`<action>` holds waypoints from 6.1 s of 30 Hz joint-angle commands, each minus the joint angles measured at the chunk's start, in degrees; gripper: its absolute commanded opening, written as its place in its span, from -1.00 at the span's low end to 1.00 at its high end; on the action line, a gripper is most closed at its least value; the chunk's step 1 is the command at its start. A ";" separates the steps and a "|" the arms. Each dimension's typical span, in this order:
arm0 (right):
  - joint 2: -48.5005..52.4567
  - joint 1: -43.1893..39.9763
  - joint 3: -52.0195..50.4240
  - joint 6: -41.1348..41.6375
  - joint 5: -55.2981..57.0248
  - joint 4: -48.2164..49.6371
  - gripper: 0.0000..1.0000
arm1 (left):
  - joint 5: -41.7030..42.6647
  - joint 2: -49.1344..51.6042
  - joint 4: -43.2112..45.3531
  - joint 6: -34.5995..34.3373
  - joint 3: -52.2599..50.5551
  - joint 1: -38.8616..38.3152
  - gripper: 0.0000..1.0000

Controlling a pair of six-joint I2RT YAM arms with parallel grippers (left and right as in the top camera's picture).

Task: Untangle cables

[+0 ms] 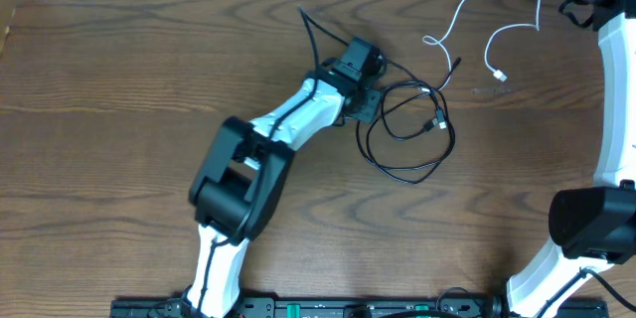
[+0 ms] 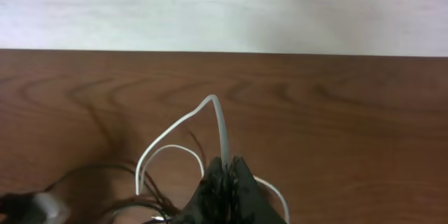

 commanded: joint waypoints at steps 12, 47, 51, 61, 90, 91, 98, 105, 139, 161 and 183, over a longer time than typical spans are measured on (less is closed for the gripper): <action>1.55 -0.33 0.44 -0.50 2.64 -1.22 -0.98 | 2.51 -15.37 -7.48 2.64 -0.20 1.42 -0.36; 1.55 -0.72 0.44 -1.36 4.81 -2.34 -0.98 | -12.37 4.98 12.17 6.69 -0.20 -4.76 0.07; 1.55 -0.83 0.44 -1.38 4.81 -2.32 -0.98 | -9.11 4.98 11.26 6.86 -0.20 -5.64 0.07; 1.55 -0.92 0.44 -1.77 4.81 -2.14 -0.98 | -5.22 4.92 8.35 7.10 -0.17 -6.40 0.07; 1.66 -2.62 0.44 8.81 25.90 -3.17 -0.98 | -20.17 -18.14 -16.33 6.19 0.13 -0.17 -0.85; 1.66 -3.21 0.44 9.40 27.02 -3.54 -0.98 | -20.17 -18.95 -17.03 6.19 0.13 1.16 -0.85; 1.66 -9.44 0.44 12.76 28.79 -5.49 -0.98 | -20.20 -20.70 -21.51 5.99 0.13 9.60 -0.85; 1.66 -16.39 0.44 13.07 28.81 -3.43 -0.98 | -26.32 -20.70 -22.40 5.18 0.13 16.26 -0.85; 1.86 -21.05 0.85 6.62 11.67 15.82 -0.97 | 1.14 -20.35 -20.39 2.95 -1.01 18.38 -0.36; 20.24 -22.56 0.83 5.92 13.33 43.56 -0.98 | 1.09 -20.35 -20.15 2.97 -1.03 7.98 -0.34; 24.37 -24.52 0.83 5.97 13.07 29.99 0.99 | 0.94 -20.35 -18.84 2.97 -1.03 6.36 -0.24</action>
